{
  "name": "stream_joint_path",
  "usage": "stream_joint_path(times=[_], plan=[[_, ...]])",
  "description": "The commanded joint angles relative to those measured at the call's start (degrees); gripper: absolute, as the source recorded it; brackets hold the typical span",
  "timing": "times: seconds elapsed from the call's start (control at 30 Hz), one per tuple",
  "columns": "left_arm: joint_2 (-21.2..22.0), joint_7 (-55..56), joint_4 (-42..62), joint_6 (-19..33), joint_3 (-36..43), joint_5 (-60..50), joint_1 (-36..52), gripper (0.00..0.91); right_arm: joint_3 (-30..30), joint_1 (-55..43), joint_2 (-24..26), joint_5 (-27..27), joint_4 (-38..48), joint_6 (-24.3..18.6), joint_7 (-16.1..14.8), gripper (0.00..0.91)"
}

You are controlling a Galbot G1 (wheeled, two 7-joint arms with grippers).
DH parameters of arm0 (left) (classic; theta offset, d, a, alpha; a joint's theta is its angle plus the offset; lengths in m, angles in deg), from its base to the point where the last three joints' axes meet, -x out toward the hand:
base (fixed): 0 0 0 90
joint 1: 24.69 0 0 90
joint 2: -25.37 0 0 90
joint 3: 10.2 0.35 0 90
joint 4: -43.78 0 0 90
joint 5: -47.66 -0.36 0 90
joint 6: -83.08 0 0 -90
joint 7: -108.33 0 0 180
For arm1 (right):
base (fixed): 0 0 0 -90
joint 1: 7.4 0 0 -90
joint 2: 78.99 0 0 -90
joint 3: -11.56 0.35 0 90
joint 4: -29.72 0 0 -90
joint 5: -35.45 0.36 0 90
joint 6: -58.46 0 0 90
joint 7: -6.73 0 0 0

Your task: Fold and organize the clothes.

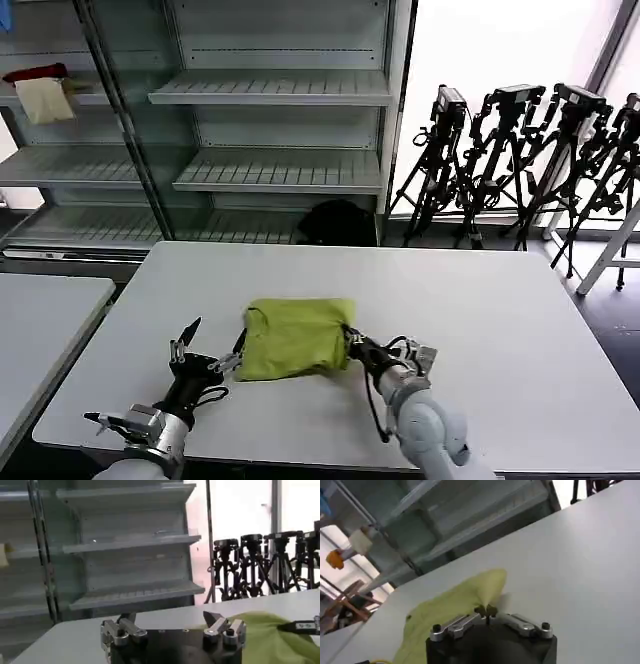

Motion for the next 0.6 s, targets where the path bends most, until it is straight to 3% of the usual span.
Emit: stream_joint_path(times=[0.03, 0.07, 0.13, 0.27, 0.43, 0.47, 0.6], plan=[[0.5, 0.0, 0.1, -0.1, 0.7, -0.7, -0.1, 0.907, 7.2, 2.7, 9.7, -3.9, -2.2, -0.2, -5.3, 0.534], [0.6, 0.0, 0.1, -0.1, 0.7, -0.7, -0.1, 0.907, 7.1, 2.7, 9.4, -5.7, -2.0, -0.2, -5.6, 0.907], [0.5, 0.0, 0.1, -0.1, 0.6, -0.7, -0.2, 0.907, 7.0, 3.0, 8.6, -11.1, -1.7, -0.2, -6.8, 0.907], [0.5, 0.0, 0.1, 0.0, 0.4, -0.6, -0.4, 0.907, 7.6, 5.6, 6.4, -24.1, -4.1, -0.3, -13.7, 0.907], [0.6, 0.0, 0.4, 0.1, 0.4, -0.4, -0.4, 0.907, 4.9, 8.3, 6.1, -31.3, -7.8, -0.5, -19.9, 0.907], [0.7, 0.0, 0.5, 0.2, 0.4, -0.4, -0.4, 0.907, 4.4, 8.7, 5.5, -34.8, -8.2, -0.5, -20.9, 0.907], [0.9, 0.0, 0.8, 0.4, 0.6, -0.3, -0.3, 0.907, 1.8, 10.5, 4.7, -42.2, -8.8, -0.5, -23.0, 0.907]])
